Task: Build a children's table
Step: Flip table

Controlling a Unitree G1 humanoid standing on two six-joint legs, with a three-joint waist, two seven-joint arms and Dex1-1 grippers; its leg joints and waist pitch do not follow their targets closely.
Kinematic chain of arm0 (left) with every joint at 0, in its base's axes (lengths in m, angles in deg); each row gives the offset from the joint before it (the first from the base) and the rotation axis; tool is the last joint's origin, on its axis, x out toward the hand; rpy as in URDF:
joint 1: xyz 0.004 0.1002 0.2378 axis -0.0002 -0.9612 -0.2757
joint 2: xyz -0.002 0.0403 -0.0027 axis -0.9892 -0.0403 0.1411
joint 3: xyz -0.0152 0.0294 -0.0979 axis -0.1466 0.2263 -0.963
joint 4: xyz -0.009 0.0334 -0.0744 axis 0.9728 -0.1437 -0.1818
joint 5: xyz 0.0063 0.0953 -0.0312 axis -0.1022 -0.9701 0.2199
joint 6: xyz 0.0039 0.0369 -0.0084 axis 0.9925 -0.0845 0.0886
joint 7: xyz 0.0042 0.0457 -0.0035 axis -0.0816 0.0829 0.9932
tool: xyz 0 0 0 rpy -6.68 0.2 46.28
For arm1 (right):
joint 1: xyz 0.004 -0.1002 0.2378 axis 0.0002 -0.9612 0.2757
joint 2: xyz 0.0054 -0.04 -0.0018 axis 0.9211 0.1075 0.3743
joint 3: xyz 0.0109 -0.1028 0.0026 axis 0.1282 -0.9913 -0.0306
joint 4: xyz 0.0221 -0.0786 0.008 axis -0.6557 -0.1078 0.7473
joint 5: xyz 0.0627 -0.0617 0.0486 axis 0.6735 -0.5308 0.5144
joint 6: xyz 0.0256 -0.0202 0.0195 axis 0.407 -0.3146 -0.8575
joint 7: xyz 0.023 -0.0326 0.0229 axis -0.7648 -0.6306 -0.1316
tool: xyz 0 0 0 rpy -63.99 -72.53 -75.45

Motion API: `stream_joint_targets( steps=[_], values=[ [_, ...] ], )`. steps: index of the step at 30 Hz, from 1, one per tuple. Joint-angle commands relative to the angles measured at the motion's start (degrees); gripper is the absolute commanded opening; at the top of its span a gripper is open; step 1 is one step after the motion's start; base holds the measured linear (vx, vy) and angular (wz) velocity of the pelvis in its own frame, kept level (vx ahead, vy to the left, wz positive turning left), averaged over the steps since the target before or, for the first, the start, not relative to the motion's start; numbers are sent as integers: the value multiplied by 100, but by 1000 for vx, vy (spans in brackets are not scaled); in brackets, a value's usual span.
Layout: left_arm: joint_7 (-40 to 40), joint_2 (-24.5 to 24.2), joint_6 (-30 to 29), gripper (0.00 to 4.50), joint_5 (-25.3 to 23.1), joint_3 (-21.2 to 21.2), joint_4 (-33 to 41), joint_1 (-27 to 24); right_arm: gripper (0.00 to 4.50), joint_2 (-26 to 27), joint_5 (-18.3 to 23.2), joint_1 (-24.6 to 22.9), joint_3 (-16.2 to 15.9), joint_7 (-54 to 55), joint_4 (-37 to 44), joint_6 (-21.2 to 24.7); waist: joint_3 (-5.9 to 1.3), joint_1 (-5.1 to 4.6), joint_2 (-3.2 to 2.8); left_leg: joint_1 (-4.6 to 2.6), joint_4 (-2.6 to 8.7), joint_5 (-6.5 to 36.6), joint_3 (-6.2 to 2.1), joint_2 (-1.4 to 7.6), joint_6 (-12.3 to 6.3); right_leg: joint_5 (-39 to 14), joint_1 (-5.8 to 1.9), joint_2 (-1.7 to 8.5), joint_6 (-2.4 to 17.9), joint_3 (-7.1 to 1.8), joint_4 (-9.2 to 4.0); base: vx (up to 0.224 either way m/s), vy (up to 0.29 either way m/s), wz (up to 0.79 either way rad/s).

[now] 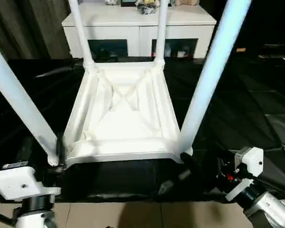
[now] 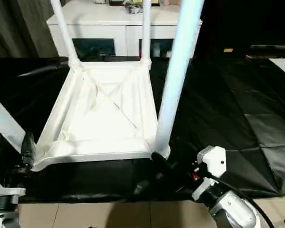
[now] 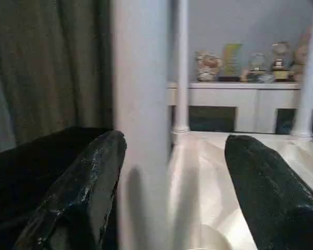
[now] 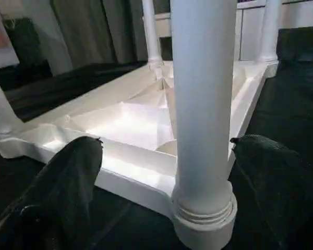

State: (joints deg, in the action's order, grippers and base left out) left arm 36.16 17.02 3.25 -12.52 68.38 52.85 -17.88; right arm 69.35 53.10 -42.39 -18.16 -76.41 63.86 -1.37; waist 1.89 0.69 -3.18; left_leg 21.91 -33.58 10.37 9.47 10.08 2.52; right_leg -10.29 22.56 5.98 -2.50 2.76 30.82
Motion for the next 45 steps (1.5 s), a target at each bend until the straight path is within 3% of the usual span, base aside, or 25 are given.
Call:
stream_joint_targets(
  steps=[1,3,4,5,6,7,8,9,10,11,12,14,16,21,22,23,24,25,26,27,28,29,30,34,45],
  values=[
    [98,56,-114,379,103,-154,-100,125,450,1,34,32,-43,-12,-44,-41,-49,-70,-2,-182,563,4183,-211,163,219,-3790,20,15,-186,90,-641,0,0,0],
    [-19,-106,-247,384,350,-205,-228,211,450,-15,-114,47,-83,46,-86,-49,8,-129,-60,-224,659,4630,-245,197,235,-3706,-39,-61,-161,254,-671,0,0,0],
    [-235,-300,-476,407,648,-211,-418,385,450,3,-153,98,-115,72,-121,-13,58,-151,-108,-92,885,5100,-273,298,258,-3254,-260,-147,-83,383,-452,-89,2,-1],
    [-270,-417,-634,417,681,-267,-587,558,450,12,-125,149,-152,54,-119,28,50,-40,-173,110,1098,5351,-265,407,314,-2595,-510,-115,74,280,121,-89,2,-1],
    [-270,-417,-634,417,681,-267,-587,558,450,12,-125,149,-152,54,-119,28,65,388,-221,533,1412,5755,59,459,359,-1478,-711,-168,316,230,964,-111,-40,11],
    [-411,-644,-921,420,867,-370,-872,885,450,-6,-72,257,-243,-30,-111,105,-16,394,78,126,1060,4685,192,349,163,-2956,-398,-97,-25,-253,816,-54,-142,24],
    [-442,-736,-984,425,876,-414,-974,1002,450,-10,-35,300,-276,-69,-111,140,12,372,356,-464,145,3738,159,95,307,-5008,350,74,-405,-331,-163,-54,-142,24],
    [-550,-818,-1043,436,1008,-449,-1076,1132,450,-27,-15,341,-310,-112,-122,156,142,275,245,-845,-878,2361,-44,-159,180,-6760,957,630,-275,-429,-905,-40,-96,2],
    [-550,-818,-1043,445,1008,-449,-1076,1132,450,-27,-15,341,-310,-112,-122,156,157,128,258,-253,-950,694,-568,-210,124,-6733,280,814,339,-373,-684,-37,66,-29],
    [-696,-924,-1158,445,1122,-466,-1184,1264,450,-53,24,389,-356,-178,-147,193,190,132,177,-223,-709,1370,-633,-109,298,-6301,183,714,382,-204,-506,-37,66,-29],
    [-694,-1057,-1209,445,1132,-550,-1396,1465,450,-91,-29,468,-444,-242,-217,190,149,58,-94,-200,-17,3745,-768,34,665,-4617,22,225,336,96,-120,-28,97,-18],
    [-596,-1309,-1284,445,1076,-700,-1768,1797,450,-87,-124,638,-556,-272,-349,191,64,5,-230,-135,466,5266,-964,206,550,-2209,-229,24,480,60,173,0,0,0],
    [-625,-1442,-1284,445,1198,-801,-1981,2037,450,-24,-131,789,-570,-240,-429,213,45,-78,-203,-9,598,4598,-881,134,454,-1492,-488,161,565,53,90,-105,30,-12],
    [-813,-1655,-1421,445,1338,-846,-2321,2575,450,119,-192,1246,-680,-125,-726,245,138,-174,-87,-125,696,4959,-674,78,513,-3664,-428,89,231,287,-190,-67,-2,-4],
    [-810,-1685,-1437,445,1370,-873,-2399,2690,450,163,-212,1332,-710,-104,-797,248,99,-41,-160,149,1035,5209,-603,200,517,-2561,-771,-13,320,266,490,-74,-81,18],
    [-799,-1708,-1444,445,1392,-896,-2471,2773,450,180,-221,1383,-731,-95,-843,245,68,167,-178,279,1173,5255,-540,268,491,-1718,-866,-55,371,148,881,-74,-81,18],
    [-689,-1766,-1471,445,1371,-946,-2650,2954,450,250,-276,1523,-810,-64,-966,246,33,328,88,-51,960,4186,-313,199,217,-2363,-480,30,193,-269,611,-3,-151,32],
    [-659,-1783,-1490,445,1370,-953,-2701,3002,450,267,-301,1564,-833,-56,-1002,242,156,241,296,-931,-692,1950,-267,-240,215,-6290,630,669,158,-384,-894,65,-143,13],
    [-609,-1811,-1483,445,1308,-950,-2755,3043,450,284,-326,1602,-864,-53,-1031,244,217,139,309,-705,-805,882,-459,-322,35,-6857,549,737,331,-568,-949,65,-143,13],
    [-628,-1832,-1461,445,1346,-970,-2825,3143,450,329,-340,1678,-902,-52,-1105,258,95,264,270,-291,-431,693,-565,-126,45,-5954,-163,826,426,-544,-592,85,-25,-12],
    [-628,-1832,-1461,445,1346,-970,-2825,3143,450,329,-340,1678,-902,-52,-1105,258,-59,394,124,-389,201,1086,-549,119,173,-3441,-150,316,657,-365,-116,0,0,0],
    [-598,-1857,-1494,445,1345,-986,-2871,3230,450,362,-391,1739,-933,-36,-1184,240,-18,298,233,-399,267,1479,-485,131,176,-2477,-69,62,740,-291,7,0,0,0],
    [-562,-1855,-1528,445,1387,-1019,-2867,3292,450,383,-417,1769,-956,-24,-1215,232,-144,298,113,-479,327,1607,-403,153,152,-1034,-108,44,1043,-273,123,-50,-62,34],
    [-571,-1901,-1588,445,1387,-1020,-2877,3386,450,423,-423,1826,-993,-16,-1268,216,-56,202,162,-321,432,3118,-339,166,275,-2742,-97,132,863,-261,-136,-23,-17,9],
    [-1440,-2171,-1600,445,1456,-581,-3423,3828,450,482,-483,1943,-1068,-29,-1386,156,-172,236,222,-138,374,1490,-249,172,142,-1072,-148,113,1162,-287,-3,0,0,0]
  ],
)
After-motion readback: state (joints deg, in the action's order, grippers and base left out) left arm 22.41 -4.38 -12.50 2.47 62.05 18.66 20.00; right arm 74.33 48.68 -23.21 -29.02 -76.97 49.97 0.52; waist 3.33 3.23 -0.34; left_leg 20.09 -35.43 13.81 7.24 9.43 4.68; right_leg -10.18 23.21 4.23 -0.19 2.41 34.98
